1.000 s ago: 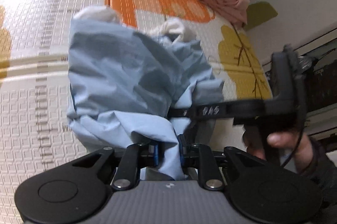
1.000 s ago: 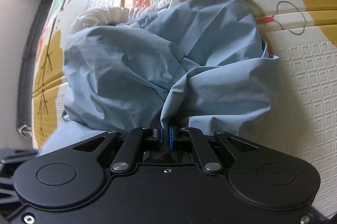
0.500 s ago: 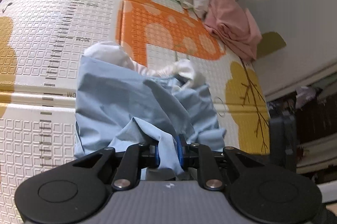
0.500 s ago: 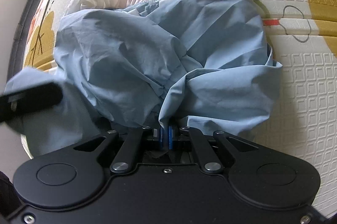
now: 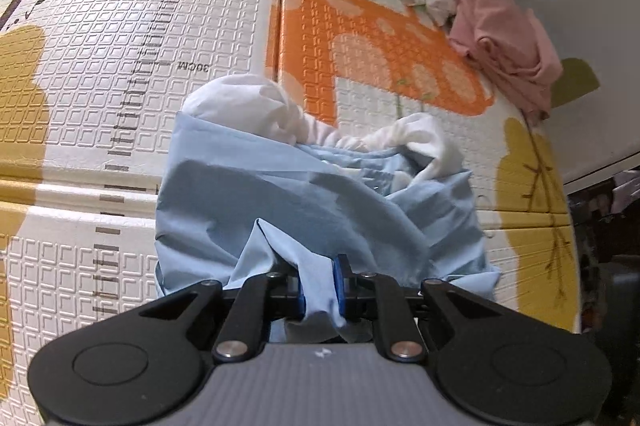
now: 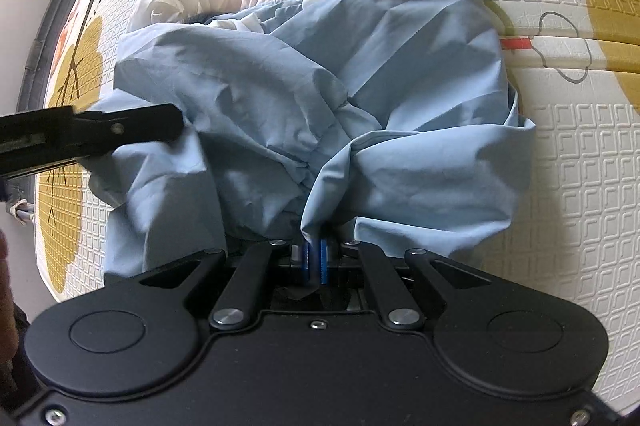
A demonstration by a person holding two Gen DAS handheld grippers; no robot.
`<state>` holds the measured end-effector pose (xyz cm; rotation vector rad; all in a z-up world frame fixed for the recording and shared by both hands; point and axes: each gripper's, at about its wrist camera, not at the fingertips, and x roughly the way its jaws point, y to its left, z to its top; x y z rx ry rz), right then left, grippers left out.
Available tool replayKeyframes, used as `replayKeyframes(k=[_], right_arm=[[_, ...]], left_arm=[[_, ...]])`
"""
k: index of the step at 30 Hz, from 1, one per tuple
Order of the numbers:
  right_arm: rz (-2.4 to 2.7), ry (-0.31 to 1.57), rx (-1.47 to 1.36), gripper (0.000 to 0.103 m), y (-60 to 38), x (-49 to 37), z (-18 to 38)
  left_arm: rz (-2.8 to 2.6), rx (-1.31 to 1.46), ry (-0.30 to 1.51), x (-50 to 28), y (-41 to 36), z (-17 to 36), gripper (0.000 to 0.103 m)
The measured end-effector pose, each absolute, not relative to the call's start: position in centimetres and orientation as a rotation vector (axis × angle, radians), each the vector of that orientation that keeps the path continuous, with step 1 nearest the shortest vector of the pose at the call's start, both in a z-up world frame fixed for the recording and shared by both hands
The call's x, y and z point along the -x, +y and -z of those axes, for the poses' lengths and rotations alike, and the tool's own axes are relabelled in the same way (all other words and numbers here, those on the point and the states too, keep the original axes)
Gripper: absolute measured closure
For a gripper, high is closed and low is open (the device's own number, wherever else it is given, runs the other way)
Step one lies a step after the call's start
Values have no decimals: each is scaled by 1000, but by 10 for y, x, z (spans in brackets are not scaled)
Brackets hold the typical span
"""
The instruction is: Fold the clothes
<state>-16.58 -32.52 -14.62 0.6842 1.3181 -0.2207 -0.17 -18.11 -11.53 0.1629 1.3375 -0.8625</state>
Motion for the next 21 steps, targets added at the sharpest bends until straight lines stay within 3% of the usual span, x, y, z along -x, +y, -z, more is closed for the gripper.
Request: replayKeyframes(k=[10, 21], right_arm=[[246, 1303, -742, 99, -333, 176, 136], [251, 1193, -738, 99, -346, 175, 79]], left_arm=[[824, -280, 1364, 2, -194, 133, 87], [848, -315, 1419, -4, -199, 139, 88]])
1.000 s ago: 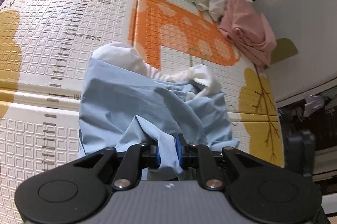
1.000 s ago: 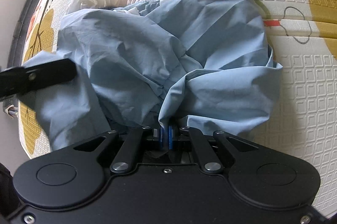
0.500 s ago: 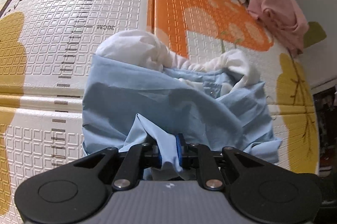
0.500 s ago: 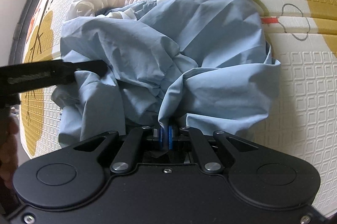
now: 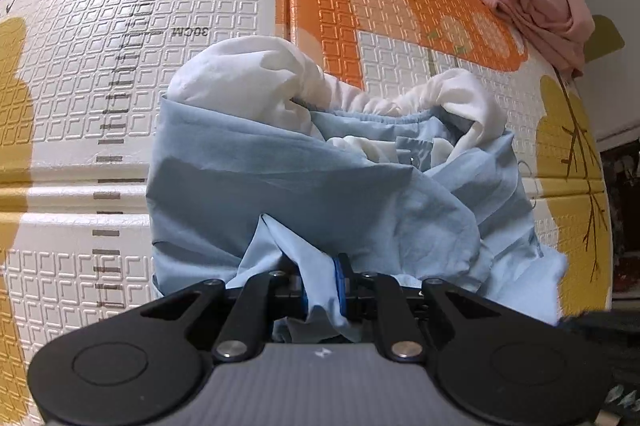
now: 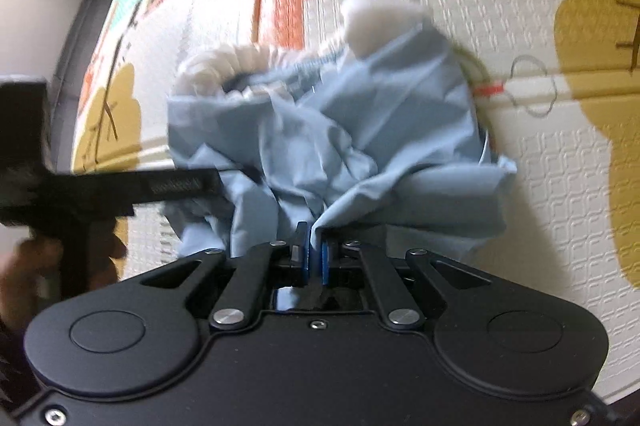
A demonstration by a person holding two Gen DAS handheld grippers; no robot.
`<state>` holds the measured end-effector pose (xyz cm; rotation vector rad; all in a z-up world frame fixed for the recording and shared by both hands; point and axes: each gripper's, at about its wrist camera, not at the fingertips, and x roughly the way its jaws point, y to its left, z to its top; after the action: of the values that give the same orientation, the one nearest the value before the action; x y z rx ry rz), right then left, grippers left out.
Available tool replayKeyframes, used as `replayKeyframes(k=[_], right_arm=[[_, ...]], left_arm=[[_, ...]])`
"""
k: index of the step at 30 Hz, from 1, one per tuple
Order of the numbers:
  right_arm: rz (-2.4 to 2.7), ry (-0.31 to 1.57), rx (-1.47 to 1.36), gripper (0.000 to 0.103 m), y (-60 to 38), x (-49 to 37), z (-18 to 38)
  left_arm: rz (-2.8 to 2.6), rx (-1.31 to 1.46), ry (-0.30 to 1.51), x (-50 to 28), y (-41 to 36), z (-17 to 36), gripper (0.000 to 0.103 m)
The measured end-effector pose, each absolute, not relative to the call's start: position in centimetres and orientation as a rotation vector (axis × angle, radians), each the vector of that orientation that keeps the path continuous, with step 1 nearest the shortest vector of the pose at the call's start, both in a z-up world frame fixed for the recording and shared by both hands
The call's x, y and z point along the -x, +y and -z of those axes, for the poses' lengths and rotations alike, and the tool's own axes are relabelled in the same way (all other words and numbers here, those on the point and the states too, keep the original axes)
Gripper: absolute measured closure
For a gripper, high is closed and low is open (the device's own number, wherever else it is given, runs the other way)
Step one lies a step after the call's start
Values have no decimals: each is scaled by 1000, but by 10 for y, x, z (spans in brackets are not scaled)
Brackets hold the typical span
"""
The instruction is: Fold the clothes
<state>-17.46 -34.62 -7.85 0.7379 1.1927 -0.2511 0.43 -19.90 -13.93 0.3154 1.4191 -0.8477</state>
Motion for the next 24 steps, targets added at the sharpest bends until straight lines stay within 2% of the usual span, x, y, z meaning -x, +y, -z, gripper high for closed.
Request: replayKeyframes(k=[14, 24], right_arm=[[339, 1111, -693, 99, -382, 154, 53], [436, 1113, -640, 99, -399, 135, 69]], left_arm=[[890, -431, 1392, 5, -207, 141, 88], [895, -474, 1371, 12, -210, 140, 88]])
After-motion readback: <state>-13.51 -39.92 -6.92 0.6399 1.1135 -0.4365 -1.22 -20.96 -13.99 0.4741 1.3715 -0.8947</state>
